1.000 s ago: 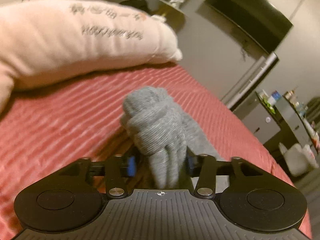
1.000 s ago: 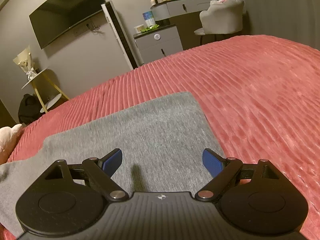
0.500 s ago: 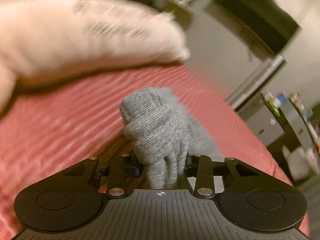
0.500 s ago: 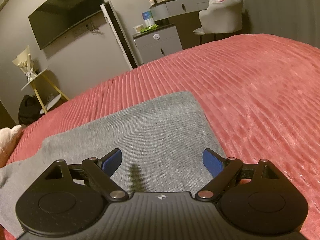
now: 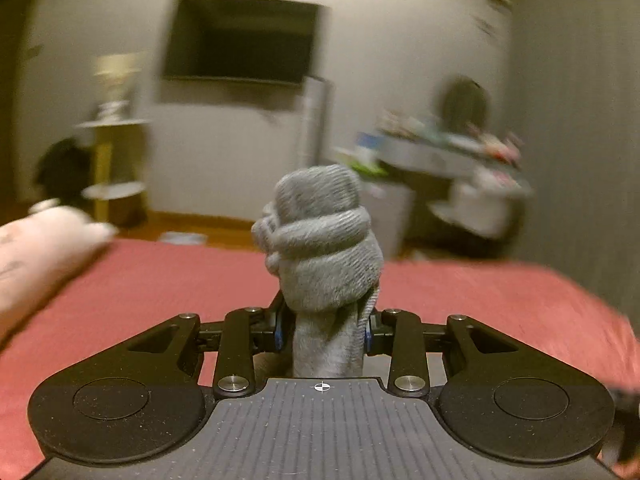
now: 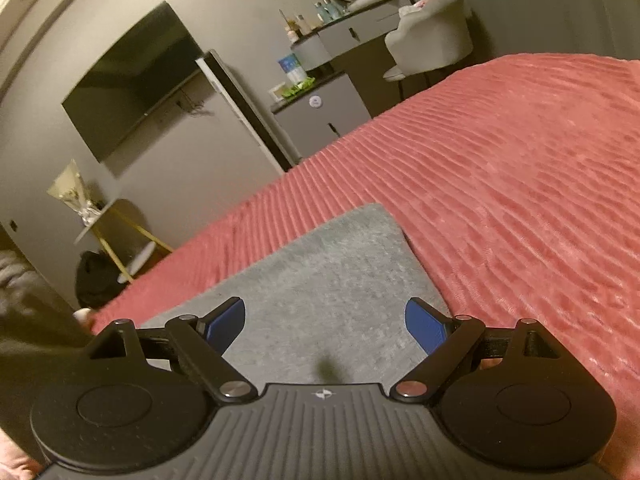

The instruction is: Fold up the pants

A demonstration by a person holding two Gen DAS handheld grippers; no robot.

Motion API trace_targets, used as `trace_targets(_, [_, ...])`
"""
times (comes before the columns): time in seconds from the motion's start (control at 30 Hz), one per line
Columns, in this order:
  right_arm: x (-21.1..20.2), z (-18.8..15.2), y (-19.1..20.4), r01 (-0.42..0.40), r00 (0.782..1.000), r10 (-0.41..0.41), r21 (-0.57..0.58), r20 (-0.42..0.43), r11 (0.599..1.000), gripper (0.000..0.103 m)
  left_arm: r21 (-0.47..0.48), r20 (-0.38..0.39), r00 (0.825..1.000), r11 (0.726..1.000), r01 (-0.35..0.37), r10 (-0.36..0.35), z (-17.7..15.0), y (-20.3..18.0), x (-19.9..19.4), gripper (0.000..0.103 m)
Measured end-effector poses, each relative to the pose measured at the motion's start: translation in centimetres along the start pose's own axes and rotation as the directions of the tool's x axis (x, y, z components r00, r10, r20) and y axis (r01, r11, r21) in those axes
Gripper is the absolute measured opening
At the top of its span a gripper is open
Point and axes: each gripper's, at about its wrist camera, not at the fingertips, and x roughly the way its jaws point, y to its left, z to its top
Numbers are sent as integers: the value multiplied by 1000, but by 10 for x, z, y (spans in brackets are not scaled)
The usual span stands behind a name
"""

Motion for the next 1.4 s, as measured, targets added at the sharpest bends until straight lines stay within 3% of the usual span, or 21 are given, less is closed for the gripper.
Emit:
trace_targets(0.07, [-4, -1, 0, -12, 1000, 12, 9, -6, 1000, 88, 81, -81, 996, 996, 38, -32, -23, -43, 15, 38])
trace_targets(0.13, [-9, -2, -1, -24, 1000, 24, 26, -13, 999, 88, 138, -201, 979, 989, 60, -32, -53, -78, 38, 53])
trace_targets(0.2, [-13, -3, -4, -40, 999, 41, 52, -27, 998, 88, 185, -343, 939, 982, 45, 22, -78, -99, 58, 70])
trace_targets(0.23, [-14, -3, -6, -47, 998, 50, 67, -40, 997, 88, 211, -408, 911, 977, 37, 54, -90, -107, 64, 72])
trace_targets(0.27, [-14, -4, -8, -58, 996, 63, 87, -59, 994, 88, 231, -434, 898, 973, 28, 77, -97, -111, 64, 72])
trace_targets(0.33, [-13, -6, -13, -92, 989, 106, 133, -103, 987, 88, 256, -417, 903, 967, 9, 102, -100, -111, 52, 83])
trace_targets(0.4, [-8, -7, -17, -143, 973, 171, 182, -155, 973, 88, 199, -382, 921, 980, 3, 74, -92, -94, 32, 99])
trace_targets(0.43, [-5, -7, -18, -164, 962, 201, 199, -183, 966, 89, 148, -352, 933, 989, -27, 78, -85, -81, 22, 99])
trace_targets(0.53, [15, -12, -15, -215, 912, 290, 263, -289, 940, 89, 107, -296, 935, 979, -172, 196, -68, -49, 12, 100])
trace_targets(0.63, [35, -18, -4, -227, 877, 324, 288, -356, 931, 92, 89, -316, 883, 937, -337, 347, -66, -12, 19, 101])
trace_targets(0.67, [41, -20, 3, -232, 870, 327, 279, -368, 932, 94, 24, -369, 865, 933, -358, 341, -67, 3, 25, 101])
trace_targets(0.77, [55, -23, 26, -243, 853, 321, 233, -410, 942, 96, -191, -467, 852, 915, -356, 234, -72, 38, 37, 100])
trace_targets(0.8, [59, -23, 33, -250, 851, 325, 224, -414, 942, 87, -250, -481, 851, 898, -361, 208, -76, 45, 39, 100])
trace_targets(0.83, [62, -23, 40, -254, 850, 323, 214, -417, 943, 55, -294, -486, 855, 887, -356, 182, -78, 52, 40, 100])
trace_targets(0.87, [62, -23, 46, -246, 861, 302, 183, -409, 952, 48, -342, -494, 856, 870, -355, 155, -81, 60, 41, 100])
trace_targets(0.97, [61, -26, 49, -265, 871, 309, 165, -382, 950, 56, -429, -480, 871, 839, -336, 103, -95, 59, 31, 100])
trace_targets(1.0, [64, -27, 45, -257, 865, 313, 190, -391, 948, 70, -440, -476, 875, 835, -330, 94, -98, 59, 27, 100])
trace_targets(1.1, [75, -31, 45, -226, 854, 310, 238, -417, 945, 73, -448, -467, 881, 839, -307, 73, -99, 58, 29, 100])
trace_targets(1.17, [77, -29, 58, -207, 864, 276, 201, -422, 957, 50, -444, -458, 887, 850, -283, 56, -99, 57, 29, 100])
trace_targets(1.23, [73, -22, 78, -181, 885, 219, 130, -410, 975, 45, -430, -433, 901, 868, -246, 41, -97, 51, 26, 100])
trace_targets(1.4, [48, 19, 125, -298, 896, 324, 128, -303, 946, 41, -330, -339, 940, 940, -82, -37, -90, 23, 7, 100])
